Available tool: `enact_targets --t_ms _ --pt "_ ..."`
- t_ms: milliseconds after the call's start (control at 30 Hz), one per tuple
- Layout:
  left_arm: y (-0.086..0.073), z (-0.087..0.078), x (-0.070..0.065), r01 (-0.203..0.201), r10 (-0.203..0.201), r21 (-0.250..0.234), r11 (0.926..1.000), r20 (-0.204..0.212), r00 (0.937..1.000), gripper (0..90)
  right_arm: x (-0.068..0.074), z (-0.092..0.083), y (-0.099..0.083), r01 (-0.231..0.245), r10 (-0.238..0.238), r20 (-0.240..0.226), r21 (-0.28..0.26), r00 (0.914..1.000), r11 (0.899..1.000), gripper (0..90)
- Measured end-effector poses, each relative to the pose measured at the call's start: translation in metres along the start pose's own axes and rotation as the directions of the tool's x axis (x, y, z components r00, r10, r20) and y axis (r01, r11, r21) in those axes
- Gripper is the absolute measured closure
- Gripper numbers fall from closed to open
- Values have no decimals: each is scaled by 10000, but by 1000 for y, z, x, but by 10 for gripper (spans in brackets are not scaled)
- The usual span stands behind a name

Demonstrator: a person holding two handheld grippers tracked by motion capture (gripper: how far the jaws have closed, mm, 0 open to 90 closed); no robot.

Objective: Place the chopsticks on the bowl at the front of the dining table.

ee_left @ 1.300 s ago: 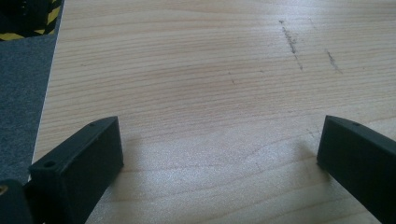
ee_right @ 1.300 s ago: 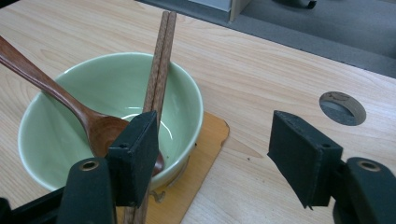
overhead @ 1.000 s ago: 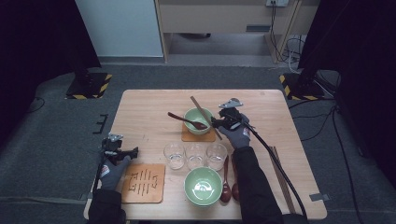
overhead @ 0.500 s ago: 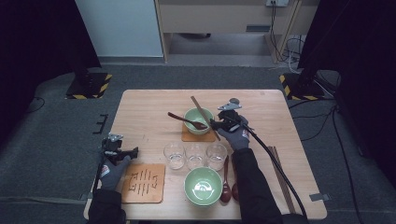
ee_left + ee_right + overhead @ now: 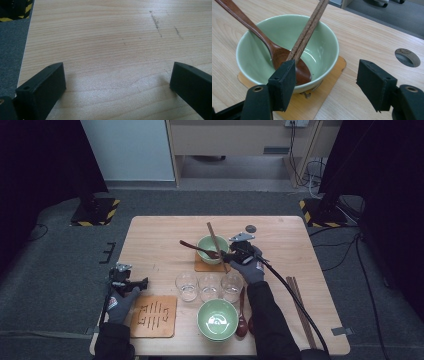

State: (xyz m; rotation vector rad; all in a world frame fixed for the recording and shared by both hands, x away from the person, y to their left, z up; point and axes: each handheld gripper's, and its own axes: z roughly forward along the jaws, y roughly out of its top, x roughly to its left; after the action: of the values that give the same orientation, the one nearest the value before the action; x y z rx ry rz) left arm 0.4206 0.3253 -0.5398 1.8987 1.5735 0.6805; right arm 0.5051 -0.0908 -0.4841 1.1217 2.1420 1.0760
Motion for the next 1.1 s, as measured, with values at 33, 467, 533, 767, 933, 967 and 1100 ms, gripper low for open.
enact_targets --t_ms 33,467,533,767,933,967,1100 --pt "0 0 0 -2 2 1 10000 1 10000 0 1 0 0 33 -33 -22 -2 10000 10000 311" --pt "0 0 0 0 0 1 10000 0 10000 0 8 0 -1 191 -193 -275 -88 9994 9998 304" --pt "0 0 0 -1 1 0 10000 1 10000 0 9 0 0 210 -214 -313 -117 9993 9997 303" --pt "0 0 0 1 -1 -1 10000 1 10000 0 14 0 1 359 -364 -412 -120 9985 9993 290" --pt "0 0 0 -2 2 0 10000 0 10000 0 17 1 1 464 -471 -442 -172 9979 9988 282" --pt "0 0 0 -1 1 0 10000 0 10000 0 17 1 1 476 -484 -449 -186 9978 9987 281" --pt "0 0 0 -1 1 -1 10000 0 10000 0 18 1 1 524 -534 -454 -217 9975 9984 277"
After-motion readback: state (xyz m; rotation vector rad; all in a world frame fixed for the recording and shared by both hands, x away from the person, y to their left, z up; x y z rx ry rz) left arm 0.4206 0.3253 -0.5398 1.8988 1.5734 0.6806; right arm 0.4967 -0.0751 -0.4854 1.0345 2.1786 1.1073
